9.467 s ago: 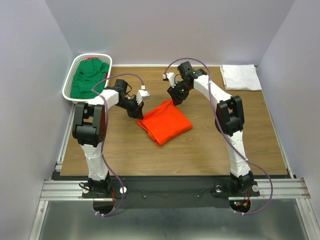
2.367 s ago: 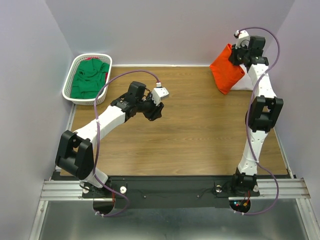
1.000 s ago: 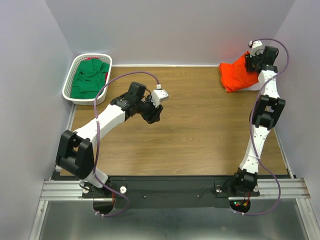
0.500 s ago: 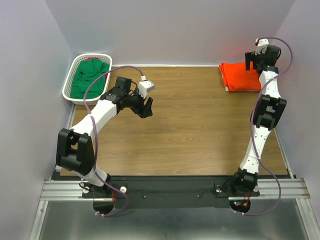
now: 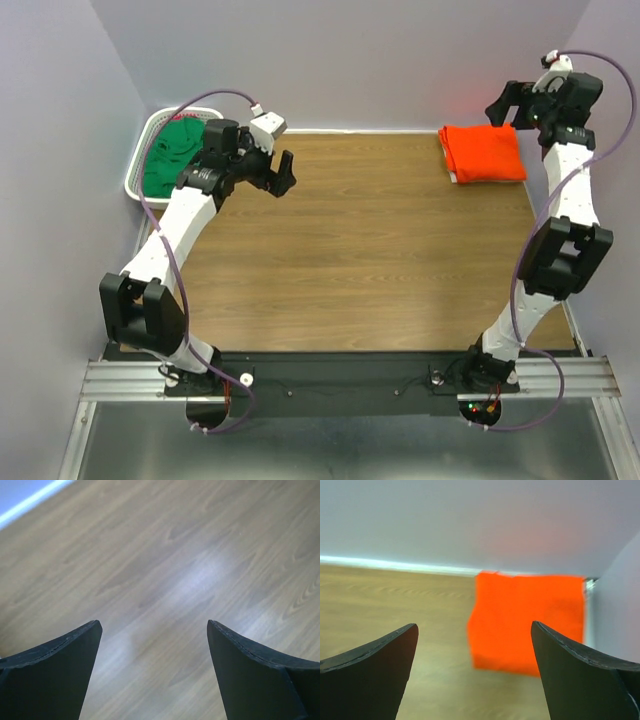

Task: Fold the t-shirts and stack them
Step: Neatly place the folded tshirt to the corner

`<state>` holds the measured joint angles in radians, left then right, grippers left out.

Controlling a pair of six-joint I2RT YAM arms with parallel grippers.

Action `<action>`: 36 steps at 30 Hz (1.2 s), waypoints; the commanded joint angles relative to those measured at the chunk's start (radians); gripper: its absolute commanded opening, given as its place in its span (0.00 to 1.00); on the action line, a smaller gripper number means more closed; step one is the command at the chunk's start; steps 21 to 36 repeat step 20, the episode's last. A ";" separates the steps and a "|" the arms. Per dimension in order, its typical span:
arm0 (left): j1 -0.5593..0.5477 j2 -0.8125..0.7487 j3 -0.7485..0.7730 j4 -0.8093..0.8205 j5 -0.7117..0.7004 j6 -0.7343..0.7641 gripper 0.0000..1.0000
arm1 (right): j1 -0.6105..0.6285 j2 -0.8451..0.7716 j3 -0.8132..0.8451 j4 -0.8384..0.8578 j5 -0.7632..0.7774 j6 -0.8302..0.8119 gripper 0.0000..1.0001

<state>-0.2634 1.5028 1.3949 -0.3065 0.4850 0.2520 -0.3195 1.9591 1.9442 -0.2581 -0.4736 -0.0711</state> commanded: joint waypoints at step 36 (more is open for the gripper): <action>0.004 -0.095 -0.393 0.047 -0.083 0.072 0.99 | 0.352 -0.600 -0.899 -0.262 0.128 -0.027 1.00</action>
